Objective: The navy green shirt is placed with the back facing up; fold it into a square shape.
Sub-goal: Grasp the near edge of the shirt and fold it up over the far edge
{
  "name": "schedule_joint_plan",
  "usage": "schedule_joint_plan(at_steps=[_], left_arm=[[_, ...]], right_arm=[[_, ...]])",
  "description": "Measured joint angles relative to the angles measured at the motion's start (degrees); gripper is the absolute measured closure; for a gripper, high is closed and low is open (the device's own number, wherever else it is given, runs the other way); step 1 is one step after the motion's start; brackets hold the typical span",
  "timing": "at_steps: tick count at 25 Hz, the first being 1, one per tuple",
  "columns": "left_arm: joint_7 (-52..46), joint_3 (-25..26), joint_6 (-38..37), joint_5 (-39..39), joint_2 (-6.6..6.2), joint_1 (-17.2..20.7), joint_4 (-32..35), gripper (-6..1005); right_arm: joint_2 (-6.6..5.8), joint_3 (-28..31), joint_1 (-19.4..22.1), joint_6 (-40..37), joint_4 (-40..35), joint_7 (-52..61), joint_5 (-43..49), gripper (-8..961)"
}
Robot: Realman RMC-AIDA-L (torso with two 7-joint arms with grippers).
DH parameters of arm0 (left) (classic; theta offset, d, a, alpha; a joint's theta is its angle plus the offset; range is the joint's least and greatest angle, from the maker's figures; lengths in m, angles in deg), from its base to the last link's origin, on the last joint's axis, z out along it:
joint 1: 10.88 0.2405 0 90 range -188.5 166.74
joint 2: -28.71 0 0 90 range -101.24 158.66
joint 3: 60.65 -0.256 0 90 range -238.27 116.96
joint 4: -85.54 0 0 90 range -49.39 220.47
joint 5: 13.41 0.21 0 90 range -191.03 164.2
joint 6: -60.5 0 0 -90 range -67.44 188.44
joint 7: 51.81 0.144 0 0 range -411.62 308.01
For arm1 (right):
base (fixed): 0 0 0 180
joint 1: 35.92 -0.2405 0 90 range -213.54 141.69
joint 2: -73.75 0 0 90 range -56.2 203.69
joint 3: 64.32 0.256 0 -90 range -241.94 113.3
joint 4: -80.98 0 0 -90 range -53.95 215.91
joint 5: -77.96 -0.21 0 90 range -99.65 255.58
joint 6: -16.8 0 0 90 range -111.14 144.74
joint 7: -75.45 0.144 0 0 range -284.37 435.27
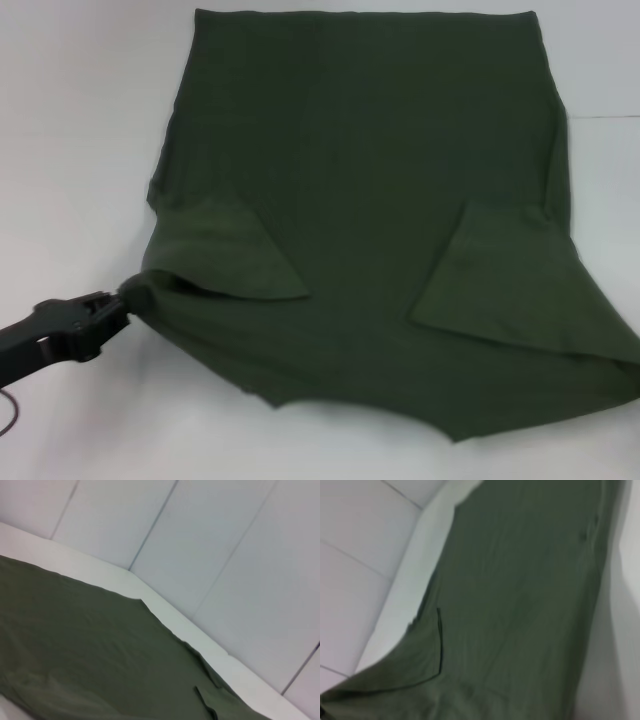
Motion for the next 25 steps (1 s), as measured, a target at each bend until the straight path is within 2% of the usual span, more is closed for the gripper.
schedule_joint_plan(at_steps=[4, 9, 17, 25], left_arm=[[-0.58, 1.98, -2.44, 0.02, -0.74, 1.52, -0.4, 929], [-0.62, 2.78, -5.53, 0.49, -0.98, 2.85, -1.12, 929], [-0.54, 2.02, -10.29, 2.56, -0.61, 3.9, -2.99, 929], [-0.03, 1.54, -13.78, 5.18, 0.0, 5.15, -4.56, 928]], right_arm=[[0.06, 4.39, 2.45, -2.66, 0.0, -3.42, 0.02, 908], [-0.09, 5.95, 4.1, -3.74, 0.0, -4.53, 0.07, 908], [-1.61, 7.1, 6.23, -5.65, -1.27, -5.41, 0.26, 908], [-2.28, 8.94, 8.11, -7.68, -4.47, -5.03, 0.43, 907]])
